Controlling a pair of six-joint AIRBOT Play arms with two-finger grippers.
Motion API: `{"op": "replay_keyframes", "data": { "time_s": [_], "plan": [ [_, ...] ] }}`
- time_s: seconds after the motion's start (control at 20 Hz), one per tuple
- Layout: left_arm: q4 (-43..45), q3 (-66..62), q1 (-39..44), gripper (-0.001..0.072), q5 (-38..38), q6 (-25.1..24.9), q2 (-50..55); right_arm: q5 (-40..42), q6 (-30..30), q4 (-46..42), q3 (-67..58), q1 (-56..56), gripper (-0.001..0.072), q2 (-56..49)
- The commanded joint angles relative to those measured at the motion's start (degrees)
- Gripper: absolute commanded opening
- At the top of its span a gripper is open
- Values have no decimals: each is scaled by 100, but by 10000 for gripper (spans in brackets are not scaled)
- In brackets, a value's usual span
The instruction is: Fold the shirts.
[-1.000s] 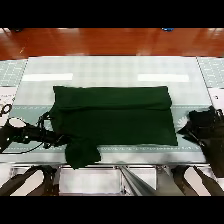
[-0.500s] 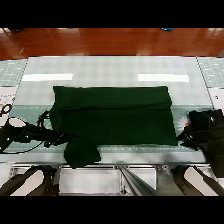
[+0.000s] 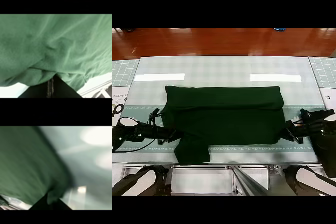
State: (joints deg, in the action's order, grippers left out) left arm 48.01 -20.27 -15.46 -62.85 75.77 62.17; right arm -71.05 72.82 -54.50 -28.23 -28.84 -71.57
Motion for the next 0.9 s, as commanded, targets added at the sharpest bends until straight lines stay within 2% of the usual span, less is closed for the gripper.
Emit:
{"op": "replay_keyframes", "data": {
  "time_s": [0.0,0.2,0.4,0.55,0.85],
  "plan": [
    [-138,-173,-63,24,-133,-33,-7,-199,-439,542,-262,323,24,-55],
    [-144,-857,-105,24,-361,-160,-4,-627,-326,431,-1095,326,24,92],
    [-149,-1801,-92,24,-396,-160,184,-568,-146,590,-1862,341,24,90],
    [-153,-2601,-66,24,-470,-149,691,-428,-153,638,-2243,586,24,-39],
    [-155,-4120,127,24,-470,188,2142,264,-109,914,-3112,1012,24,-1113]
  ]
}}
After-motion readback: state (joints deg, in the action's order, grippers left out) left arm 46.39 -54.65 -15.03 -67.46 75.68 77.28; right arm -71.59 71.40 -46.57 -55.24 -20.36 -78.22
